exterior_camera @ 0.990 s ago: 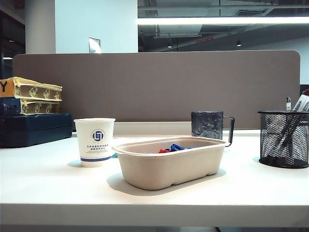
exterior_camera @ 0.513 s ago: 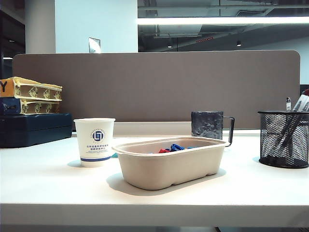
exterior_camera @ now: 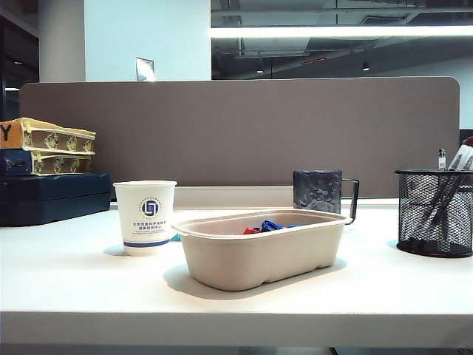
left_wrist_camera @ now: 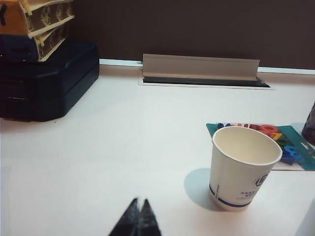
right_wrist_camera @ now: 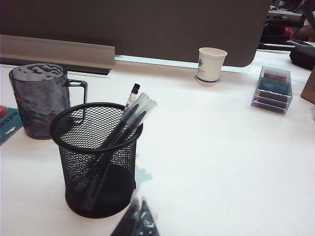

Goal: Pick up one pen and put it in the pen container.

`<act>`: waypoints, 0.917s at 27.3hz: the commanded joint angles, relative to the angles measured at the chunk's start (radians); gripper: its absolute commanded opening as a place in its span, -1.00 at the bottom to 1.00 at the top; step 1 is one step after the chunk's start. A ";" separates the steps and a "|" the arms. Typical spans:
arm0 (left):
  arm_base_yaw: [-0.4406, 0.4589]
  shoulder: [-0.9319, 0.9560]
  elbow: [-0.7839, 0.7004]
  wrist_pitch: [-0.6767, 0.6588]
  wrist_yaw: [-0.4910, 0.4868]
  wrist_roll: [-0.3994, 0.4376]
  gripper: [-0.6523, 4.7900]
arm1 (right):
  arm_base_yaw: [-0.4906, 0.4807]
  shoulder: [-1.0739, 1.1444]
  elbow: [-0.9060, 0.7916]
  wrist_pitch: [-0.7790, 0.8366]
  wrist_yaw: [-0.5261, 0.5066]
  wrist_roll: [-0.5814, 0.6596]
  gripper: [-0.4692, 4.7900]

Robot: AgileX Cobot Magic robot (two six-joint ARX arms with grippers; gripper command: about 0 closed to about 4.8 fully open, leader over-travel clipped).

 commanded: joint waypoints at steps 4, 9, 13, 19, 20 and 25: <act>0.000 -0.001 0.003 0.003 0.007 0.000 -0.78 | 0.002 -0.006 -0.005 0.012 0.000 0.005 -0.82; 0.000 -0.001 0.003 0.003 0.007 0.000 -0.78 | 0.002 -0.006 -0.005 0.012 0.000 0.005 -0.82; 0.000 -0.003 0.003 0.003 0.006 0.000 -0.78 | 0.002 -0.006 -0.005 0.012 0.000 0.005 -0.82; 0.048 -0.062 0.003 -0.001 0.052 0.000 -0.78 | 0.002 -0.006 -0.005 -0.002 0.000 0.005 -0.82; 0.070 -0.073 0.003 -0.002 0.077 0.001 -0.78 | 0.002 -0.006 -0.005 -0.002 0.000 0.005 -0.82; 0.125 -0.105 0.003 -0.009 0.133 0.001 -0.78 | 0.002 -0.006 -0.005 -0.002 0.000 0.005 -0.82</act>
